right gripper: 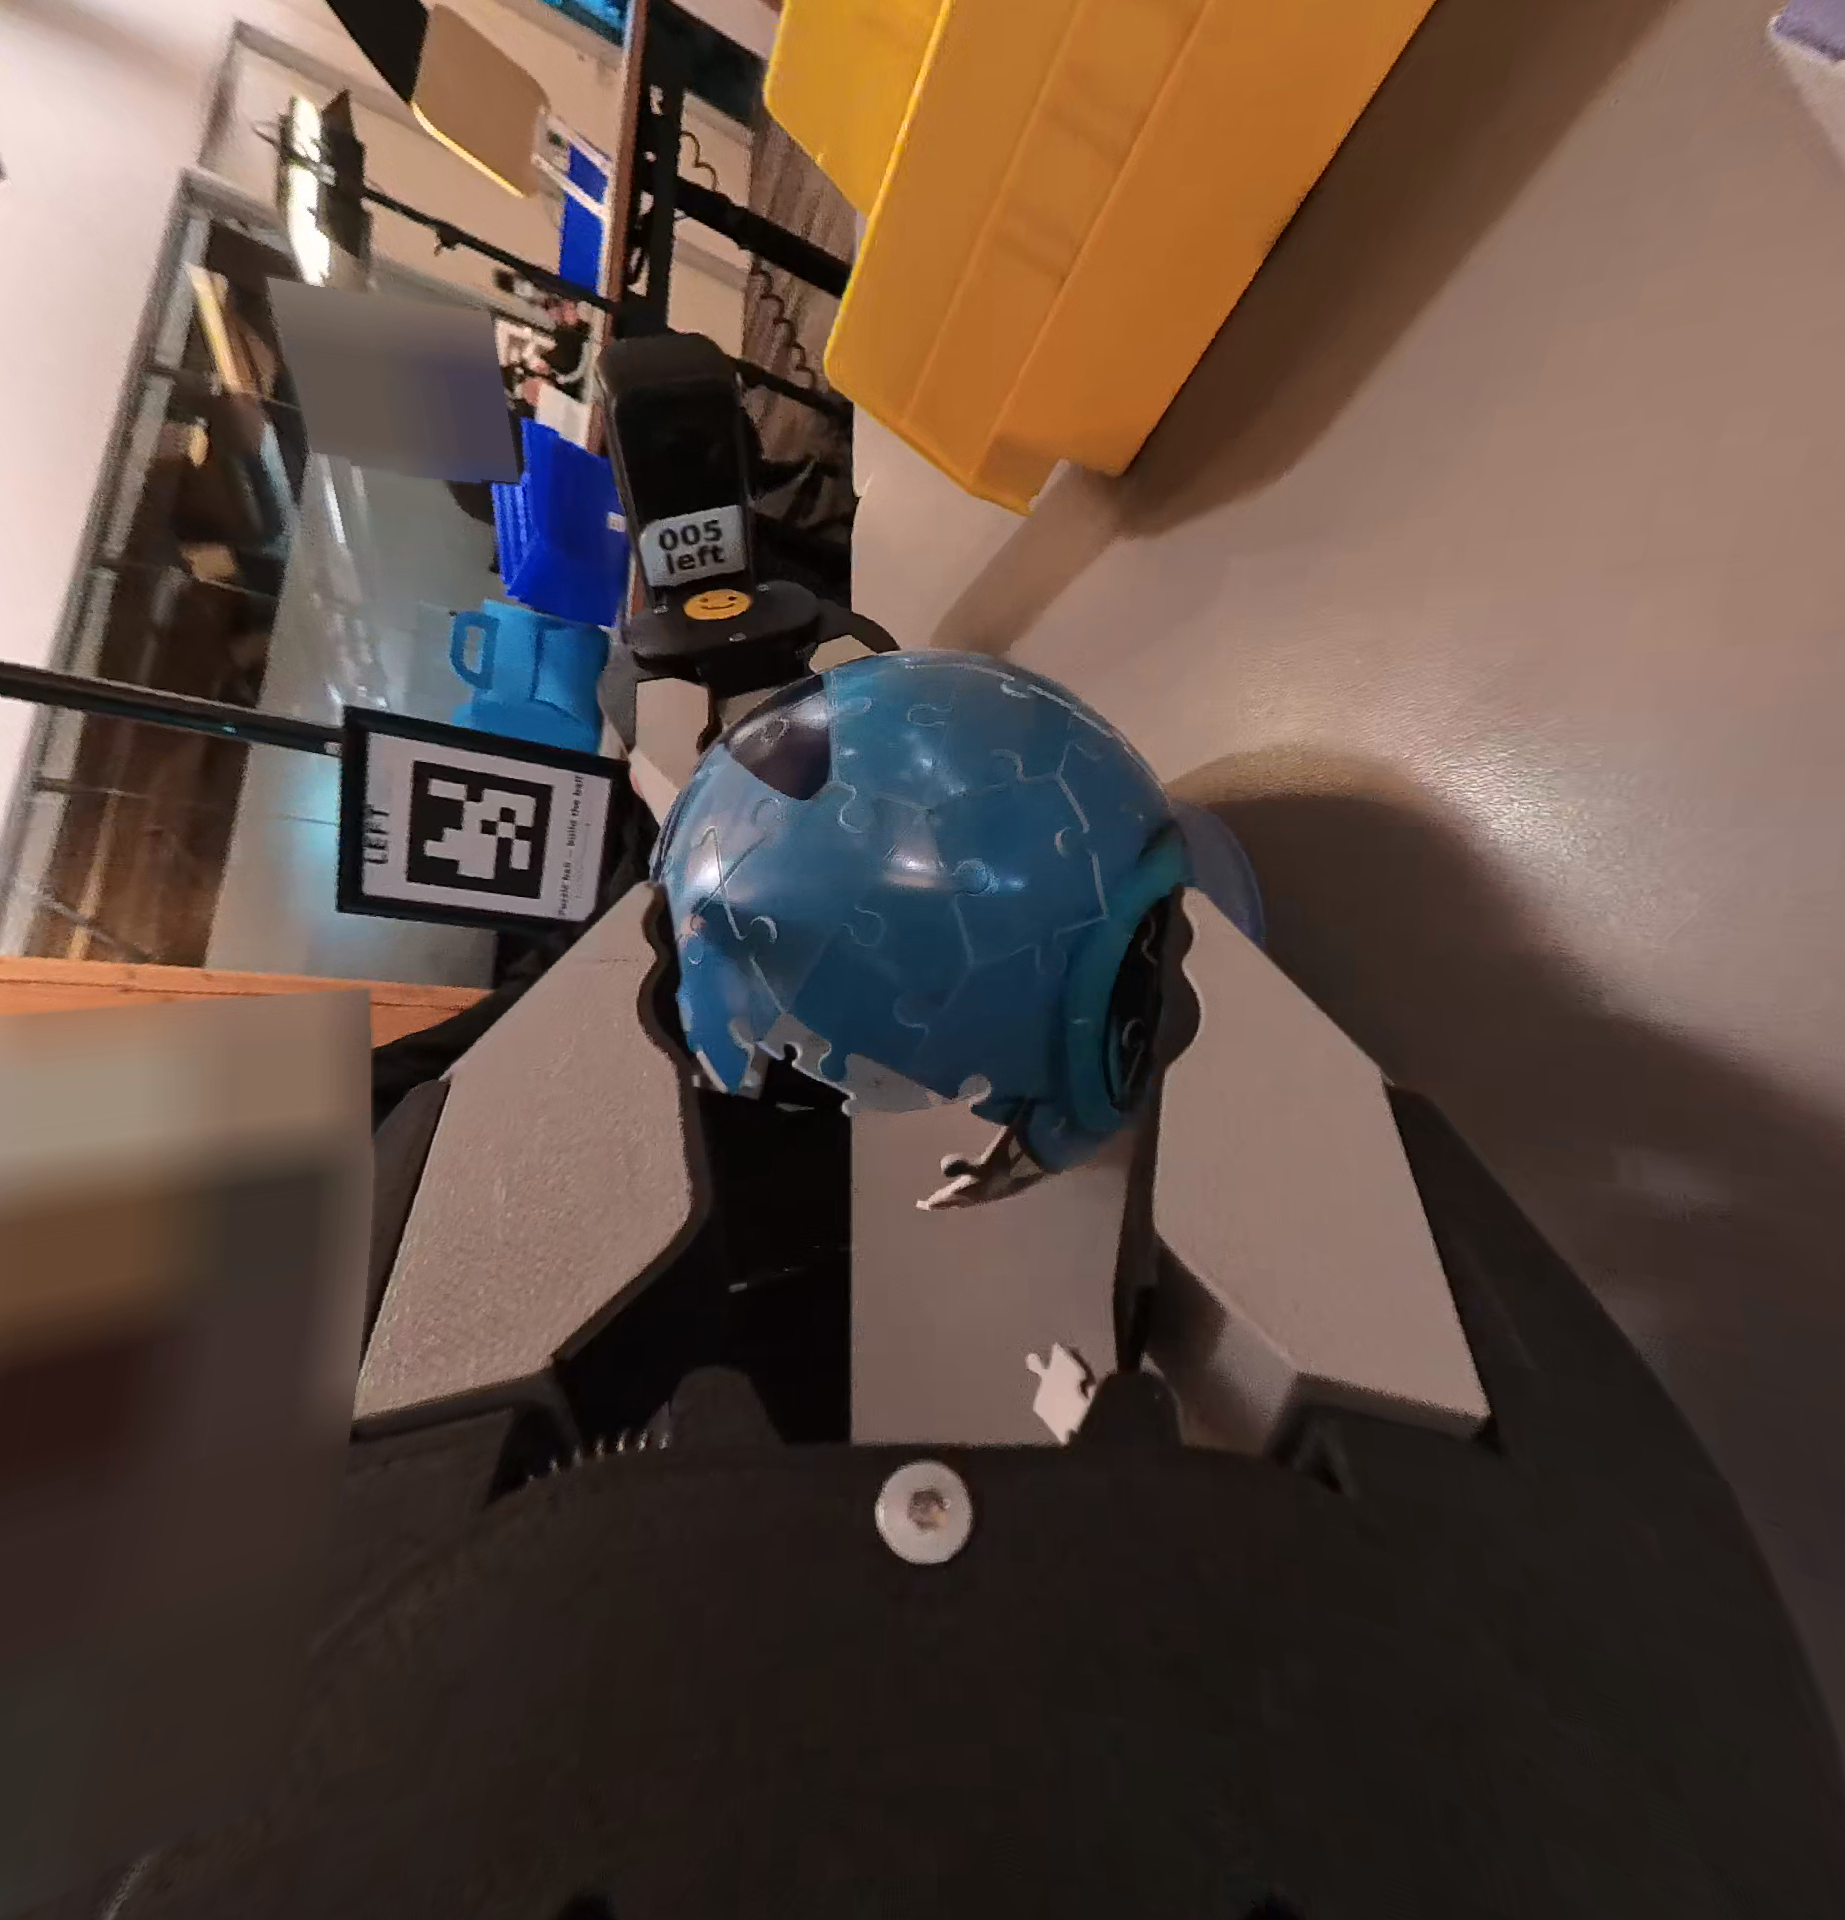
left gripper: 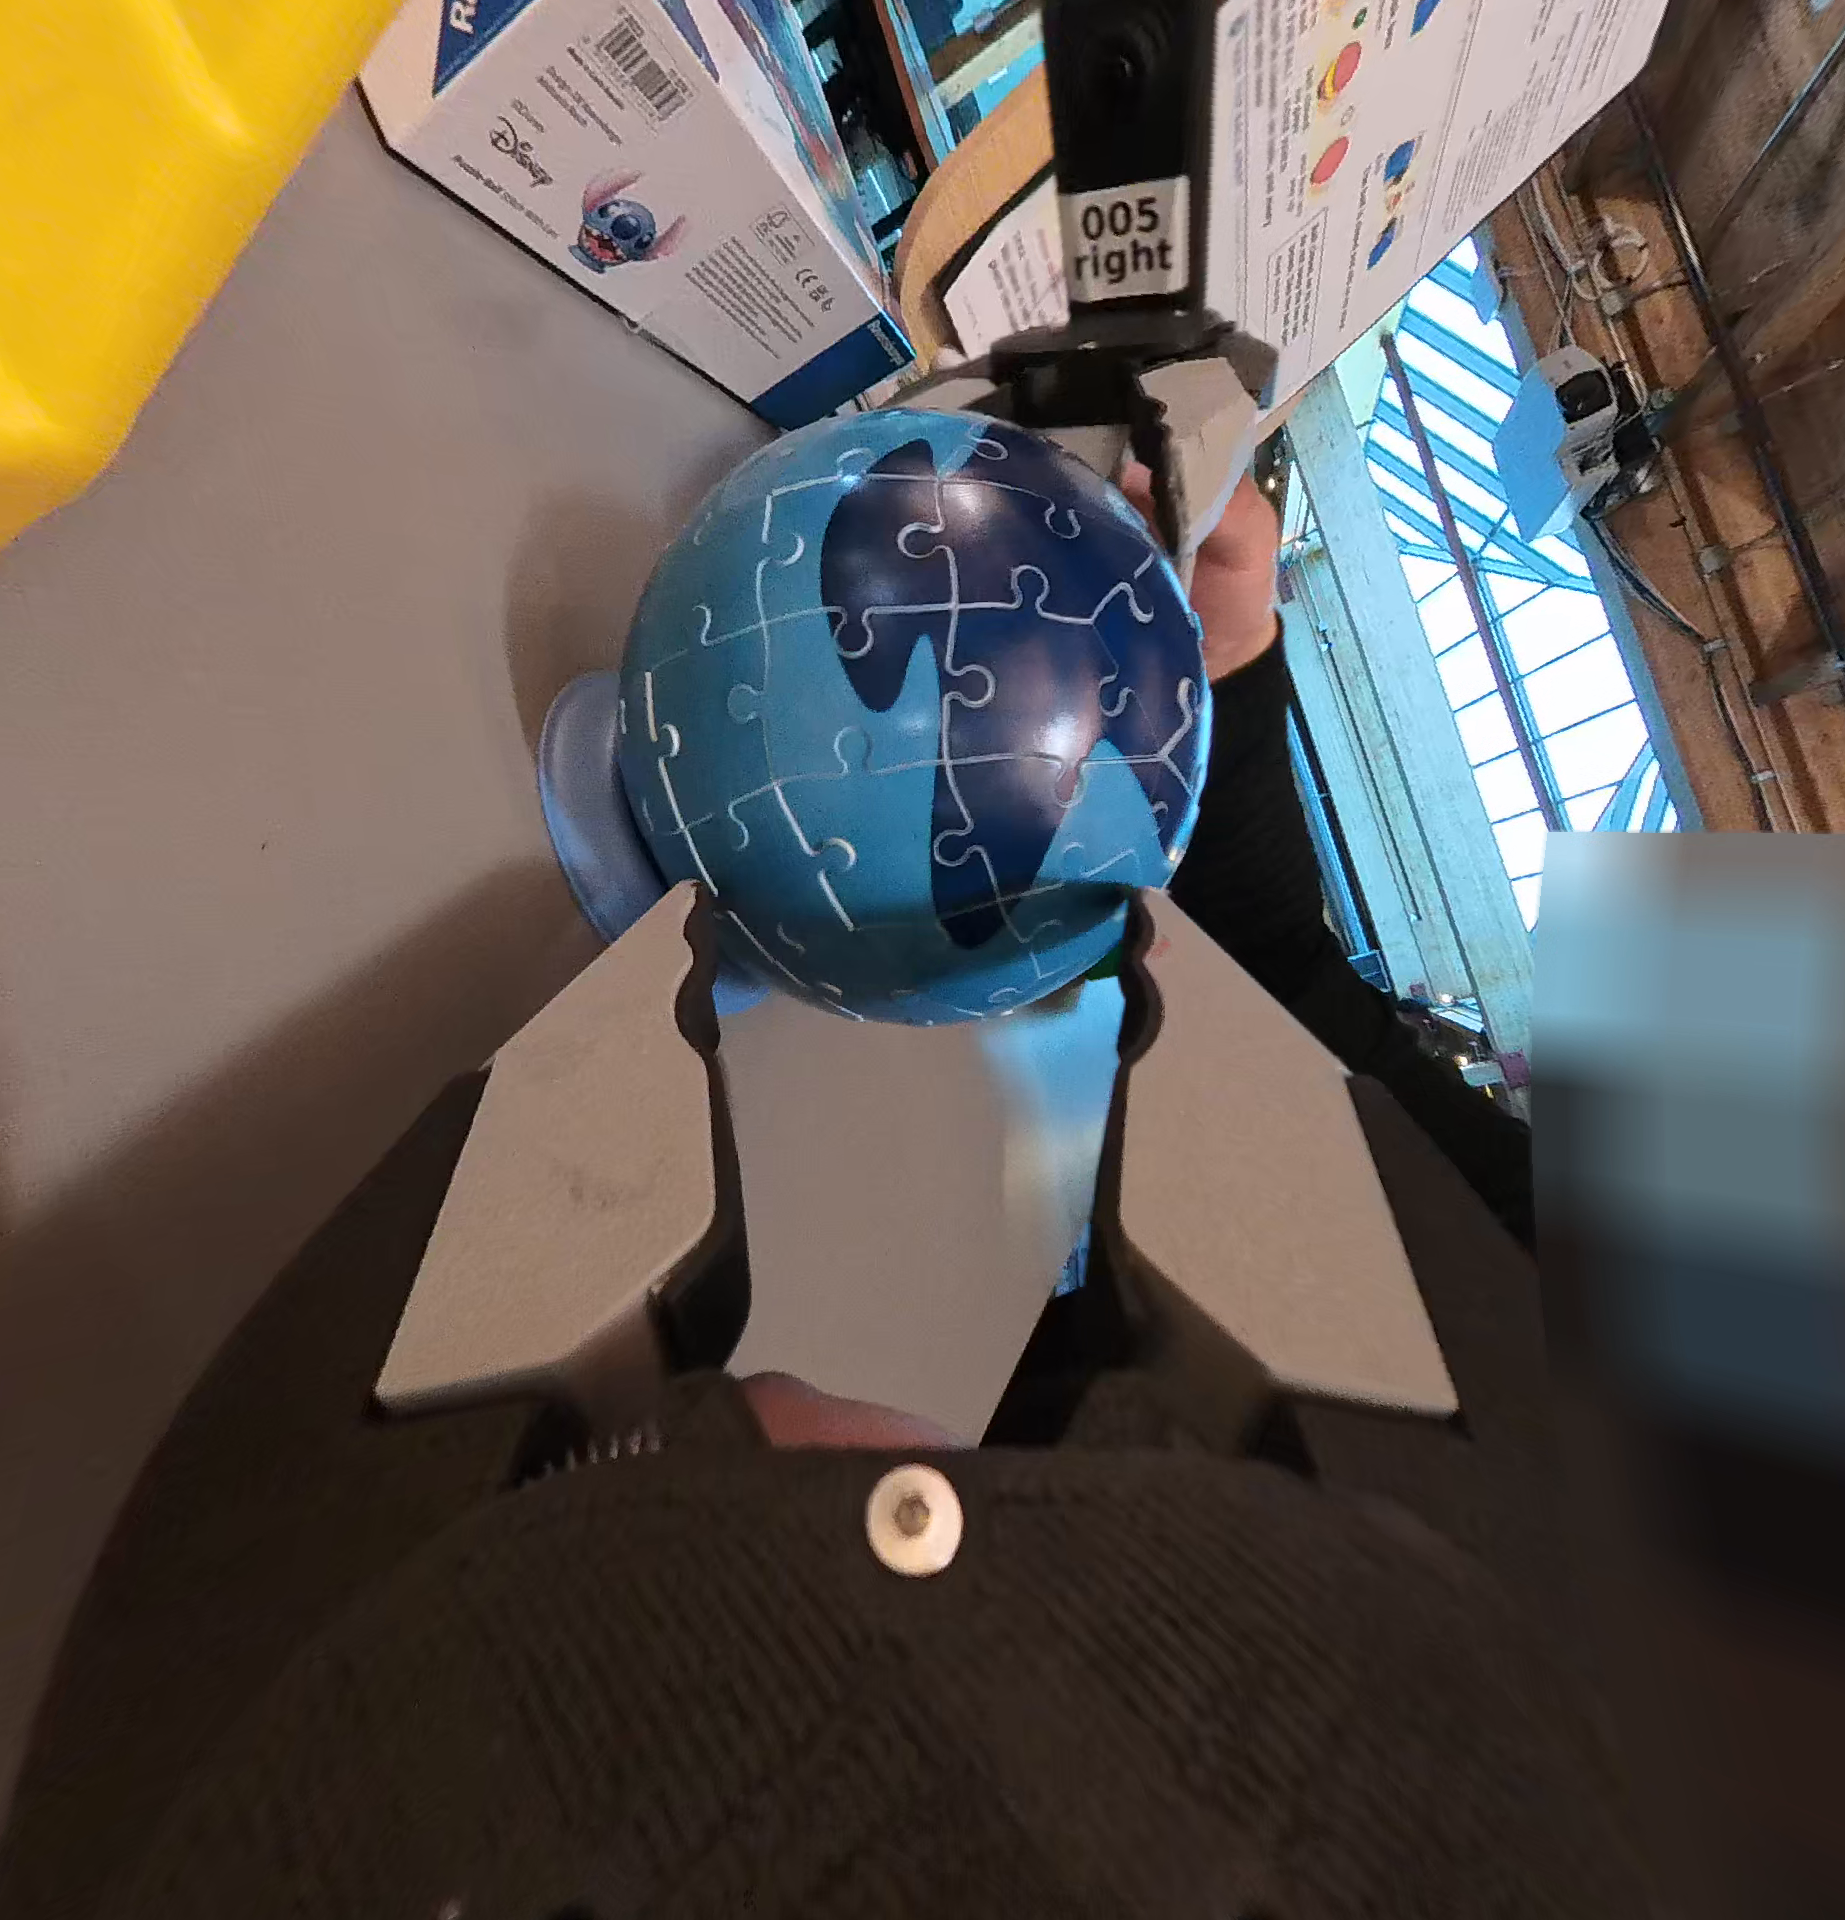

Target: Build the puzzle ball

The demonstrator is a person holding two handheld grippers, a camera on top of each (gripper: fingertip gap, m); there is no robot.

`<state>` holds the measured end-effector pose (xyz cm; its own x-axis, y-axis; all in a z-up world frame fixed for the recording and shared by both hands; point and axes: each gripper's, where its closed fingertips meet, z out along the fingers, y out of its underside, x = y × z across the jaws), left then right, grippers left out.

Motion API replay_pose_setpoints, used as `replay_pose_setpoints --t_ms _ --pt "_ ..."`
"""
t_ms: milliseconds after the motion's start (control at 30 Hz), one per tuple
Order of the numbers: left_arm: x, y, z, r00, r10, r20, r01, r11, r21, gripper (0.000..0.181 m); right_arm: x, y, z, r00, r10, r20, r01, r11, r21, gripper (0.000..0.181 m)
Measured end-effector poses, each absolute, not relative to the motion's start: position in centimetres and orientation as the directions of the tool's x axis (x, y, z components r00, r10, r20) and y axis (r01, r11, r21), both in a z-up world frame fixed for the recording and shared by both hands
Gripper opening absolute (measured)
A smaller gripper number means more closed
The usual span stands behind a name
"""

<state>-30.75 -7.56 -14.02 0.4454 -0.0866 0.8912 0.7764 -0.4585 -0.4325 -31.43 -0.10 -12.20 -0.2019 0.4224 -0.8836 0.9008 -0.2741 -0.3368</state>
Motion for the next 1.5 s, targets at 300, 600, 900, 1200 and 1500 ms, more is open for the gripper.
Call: replay_pose_setpoints --t_ms 300,600,900,1200,1500 --pt "-30.7 -7.4 -13.9 0.48 -0.095 0.872 0.754 -0.464 -0.465 0.08 -31.5 -0.2 -12.3 -0.22 0.428 -0.876 0.899 -0.26 -0.352 0.092" --pt "-31.7 -7.5 -12.5 0.541 -0.102 0.835 0.733 -0.428 -0.528 0.079 -32.4 -0.4 -11.2 -0.268 0.445 -0.855 0.862 -0.286 -0.419 0.09" --pt "-32.3 -7.2 -12.2 0.566 -0.097 0.819 0.728 -0.408 -0.551 0.079 -33.5 -1.4 -11.1 -0.321 0.45 -0.833 0.825 -0.299 -0.48 0.091" --pt "-31.8 -9.6 -14.8 0.682 0.021 0.731 0.679 -0.389 -0.622 0.084 -32.5 -0.9 -11.8 -0.33 0.466 -0.821 0.835 -0.262 -0.484 0.088" --pt "-29.3 -7.7 -14.6 0.633 -0.043 0.773 0.699 -0.399 -0.594 0.086 -32.4 -1.1 -12.1 -0.336 0.429 -0.839 0.844 -0.259 -0.47 0.093"
